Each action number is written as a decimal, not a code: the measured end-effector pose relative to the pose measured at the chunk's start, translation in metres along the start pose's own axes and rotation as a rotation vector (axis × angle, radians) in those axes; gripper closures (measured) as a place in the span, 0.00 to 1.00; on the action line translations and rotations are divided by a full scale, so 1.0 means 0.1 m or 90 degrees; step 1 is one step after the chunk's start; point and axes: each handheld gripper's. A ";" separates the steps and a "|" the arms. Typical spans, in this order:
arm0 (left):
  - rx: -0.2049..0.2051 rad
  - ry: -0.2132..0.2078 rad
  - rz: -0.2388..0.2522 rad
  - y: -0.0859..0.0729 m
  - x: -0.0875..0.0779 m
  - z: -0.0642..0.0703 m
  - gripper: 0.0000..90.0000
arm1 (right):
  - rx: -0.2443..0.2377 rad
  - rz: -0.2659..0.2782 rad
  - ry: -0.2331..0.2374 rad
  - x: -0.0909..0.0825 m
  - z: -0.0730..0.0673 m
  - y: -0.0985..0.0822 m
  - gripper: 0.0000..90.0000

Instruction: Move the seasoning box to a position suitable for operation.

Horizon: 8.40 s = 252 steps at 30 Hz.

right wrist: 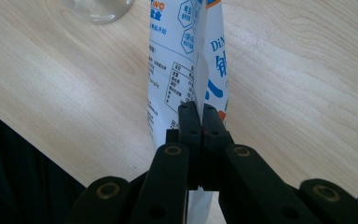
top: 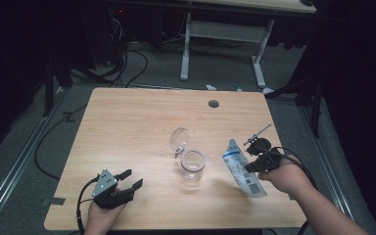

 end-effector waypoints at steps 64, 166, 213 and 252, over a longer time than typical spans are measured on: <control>0.135 -0.192 0.026 0.49 0.85 1.24 0.39 | -0.047 0.019 0.019 -0.24 -0.62 0.23 1.00; 0.163 -0.154 0.023 0.91 1.23 1.82 0.64 | -0.085 0.044 0.020 -0.28 -0.91 0.42 1.00; 0.137 -0.152 0.033 0.99 1.26 1.79 0.65 | -0.125 0.036 0.024 -0.27 -0.96 0.57 1.00; 0.140 -0.156 0.039 1.05 1.26 1.80 0.65 | -0.126 0.049 0.013 -0.28 -0.96 0.59 1.00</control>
Point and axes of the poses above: each handheld gripper's, and its own axes: x roughly forward along the jaws, y roughly out of its top, z roughly to its right, and after that the axes turned 12 degrees about x, right-handed
